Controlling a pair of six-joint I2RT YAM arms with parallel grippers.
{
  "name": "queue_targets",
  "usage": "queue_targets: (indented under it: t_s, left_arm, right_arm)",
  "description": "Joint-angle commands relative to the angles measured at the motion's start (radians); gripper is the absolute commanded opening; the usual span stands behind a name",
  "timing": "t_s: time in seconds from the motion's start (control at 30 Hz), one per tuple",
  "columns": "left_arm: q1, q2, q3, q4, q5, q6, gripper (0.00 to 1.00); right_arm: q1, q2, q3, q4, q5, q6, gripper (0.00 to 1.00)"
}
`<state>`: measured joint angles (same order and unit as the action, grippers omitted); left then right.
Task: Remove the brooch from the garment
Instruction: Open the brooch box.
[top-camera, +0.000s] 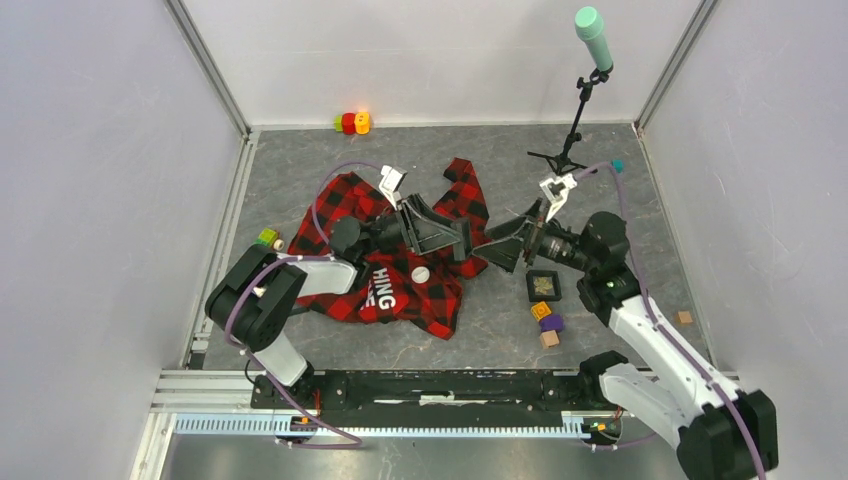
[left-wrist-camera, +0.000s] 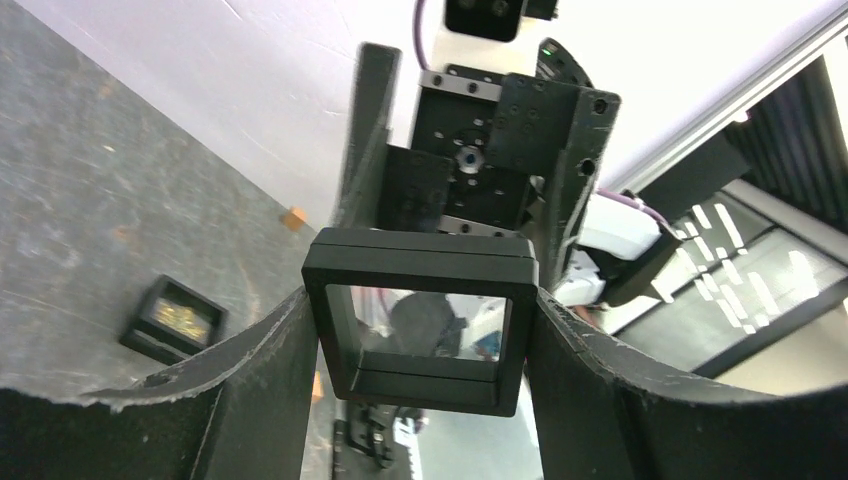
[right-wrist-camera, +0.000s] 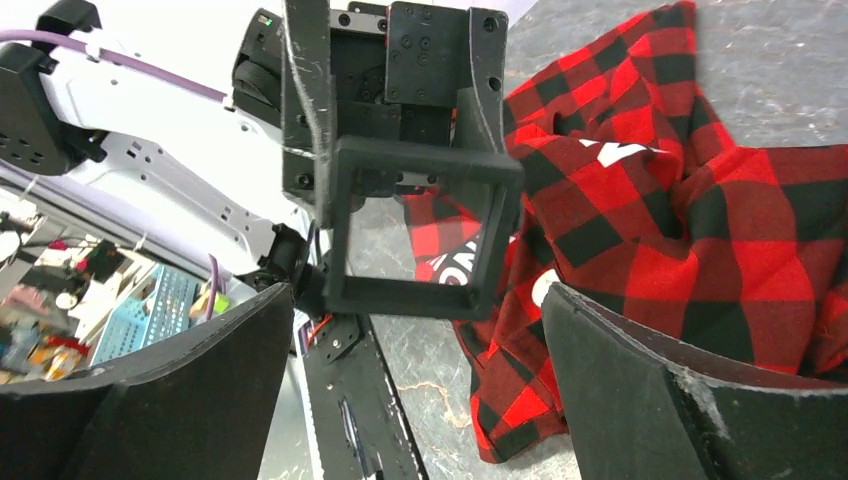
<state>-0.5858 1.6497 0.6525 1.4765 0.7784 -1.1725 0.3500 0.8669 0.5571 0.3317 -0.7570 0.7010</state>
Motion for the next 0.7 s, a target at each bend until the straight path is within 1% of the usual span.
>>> queue_targets:
  t_s: [0.0,0.13,0.27,0.33,0.47,0.57,0.67]
  left_arm:
    - [0.001,-0.03,0.036,0.045,0.034,-0.188,0.49]
    - [0.001,-0.077,0.037,-0.078,0.031,-0.175,0.49]
    - [-0.001,-0.117,0.032,-0.166,0.022,-0.116,0.51]
    - [-0.002,-0.119,0.032,-0.172,0.022,-0.11,0.51]
    - [-0.011,-0.115,0.035,-0.159,0.019,-0.107,0.51]
    - [-0.014,-0.113,0.034,-0.165,0.011,-0.09,0.51]
    - [-0.016,-0.112,0.037,-0.162,0.009,-0.084,0.52]
  right_arm:
    - [0.015,0.095,0.097,-0.015,-0.109,-0.115,0.98]
    - [0.039,0.092,0.12,-0.026,-0.049,-0.126,0.98]
    - [0.053,0.116,0.12,0.03,-0.065,-0.044,0.98]
    - [0.061,0.121,0.109,0.077,-0.075,0.014,0.98]
    - [0.073,0.116,0.08,0.132,-0.029,0.11,0.98]
    - [0.079,0.123,0.046,0.231,-0.034,0.213,0.98]
    - [0.088,0.138,0.035,0.268,-0.038,0.243,0.98]
